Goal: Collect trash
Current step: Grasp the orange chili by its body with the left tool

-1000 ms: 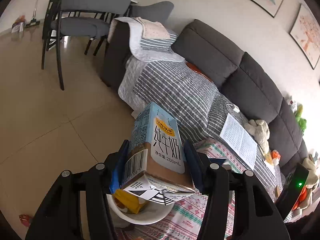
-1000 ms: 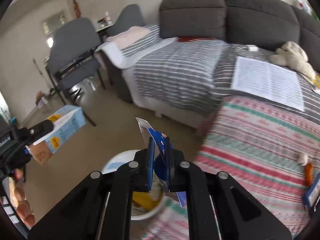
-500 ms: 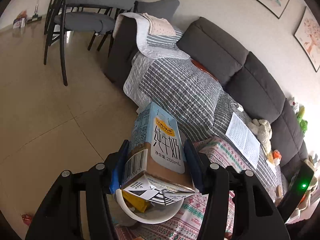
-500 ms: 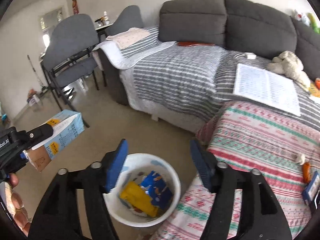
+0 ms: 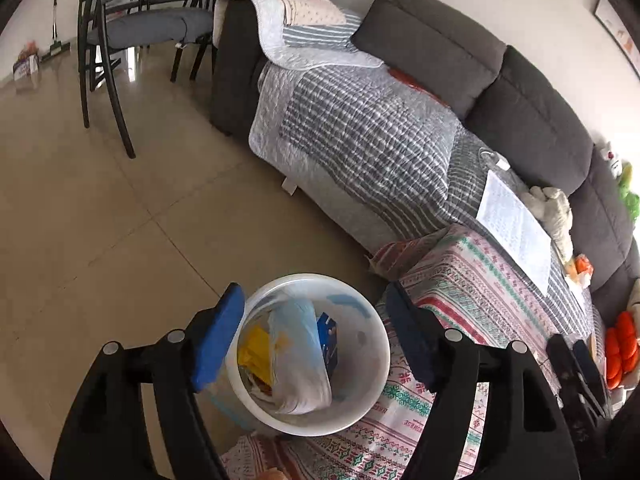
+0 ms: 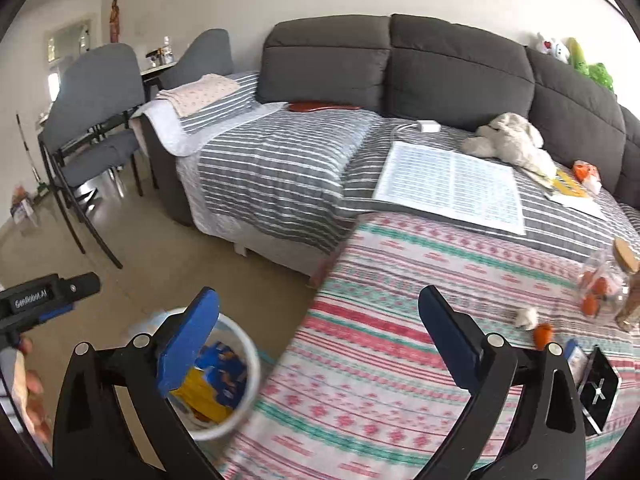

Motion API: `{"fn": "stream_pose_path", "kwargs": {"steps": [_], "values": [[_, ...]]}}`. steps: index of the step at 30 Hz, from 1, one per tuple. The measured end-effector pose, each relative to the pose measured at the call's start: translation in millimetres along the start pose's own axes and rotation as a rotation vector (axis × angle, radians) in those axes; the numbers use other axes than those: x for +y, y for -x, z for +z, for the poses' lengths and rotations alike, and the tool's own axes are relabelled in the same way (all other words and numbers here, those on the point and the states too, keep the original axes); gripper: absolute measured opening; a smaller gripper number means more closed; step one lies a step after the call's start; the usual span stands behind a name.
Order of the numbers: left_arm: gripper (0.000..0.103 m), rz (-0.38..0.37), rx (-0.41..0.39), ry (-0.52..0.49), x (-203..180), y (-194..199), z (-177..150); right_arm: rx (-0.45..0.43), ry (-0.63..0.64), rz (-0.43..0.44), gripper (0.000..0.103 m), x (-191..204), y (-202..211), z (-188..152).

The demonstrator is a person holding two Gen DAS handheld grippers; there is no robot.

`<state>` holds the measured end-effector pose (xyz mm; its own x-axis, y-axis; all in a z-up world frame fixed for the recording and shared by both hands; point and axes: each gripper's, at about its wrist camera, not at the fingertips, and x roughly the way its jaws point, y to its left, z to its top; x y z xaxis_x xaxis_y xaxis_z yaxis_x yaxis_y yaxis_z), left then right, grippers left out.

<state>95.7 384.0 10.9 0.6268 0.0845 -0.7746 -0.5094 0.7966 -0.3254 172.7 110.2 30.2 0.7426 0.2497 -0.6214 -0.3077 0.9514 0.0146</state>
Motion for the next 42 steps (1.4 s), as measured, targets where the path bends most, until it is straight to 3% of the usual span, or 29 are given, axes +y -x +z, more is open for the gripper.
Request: {"fn": "stream_pose_path", "kwargs": {"steps": [4,8,11,20,27,32,36,42], "values": [[0.076,-0.027,0.006,0.027,-3.9,1.2,-1.3,0.020,-0.025,-0.027,0.096,-27.2,2.8,-7.7],[0.076,-0.019,0.013,-0.014,-28.4,-3.9,-5.9,0.014,-0.020,-0.073,0.096,-53.5,9.3,-16.1],[0.081,-0.023,0.023,-0.046,-57.0,-10.8,-13.3,0.023,-0.039,-0.089,0.096,-75.5,14.1,-18.8],[0.082,-0.102,0.105,-0.117,-148.3,-37.8,-45.2,0.035,-0.126,-0.203,0.096,-169.6,30.7,-35.9],[0.082,-0.166,0.212,-0.314,-249.5,-73.3,-106.0,0.044,-0.229,-0.354,0.096,-260.0,36.5,-62.0],[0.082,-0.159,0.227,-0.501,-310.8,-92.7,-153.3,0.095,-0.323,-0.412,0.096,-317.6,35.4,-90.1],[0.082,-0.164,0.273,-0.577,-344.2,-115.8,-186.9,0.117,-0.440,-0.384,0.096,-353.3,42.9,-89.1],[0.077,-0.217,0.376,-0.507,-379.4,-147.5,-209.4,0.117,-0.574,-0.345,0.096,-389.5,56.4,-90.6]]}}
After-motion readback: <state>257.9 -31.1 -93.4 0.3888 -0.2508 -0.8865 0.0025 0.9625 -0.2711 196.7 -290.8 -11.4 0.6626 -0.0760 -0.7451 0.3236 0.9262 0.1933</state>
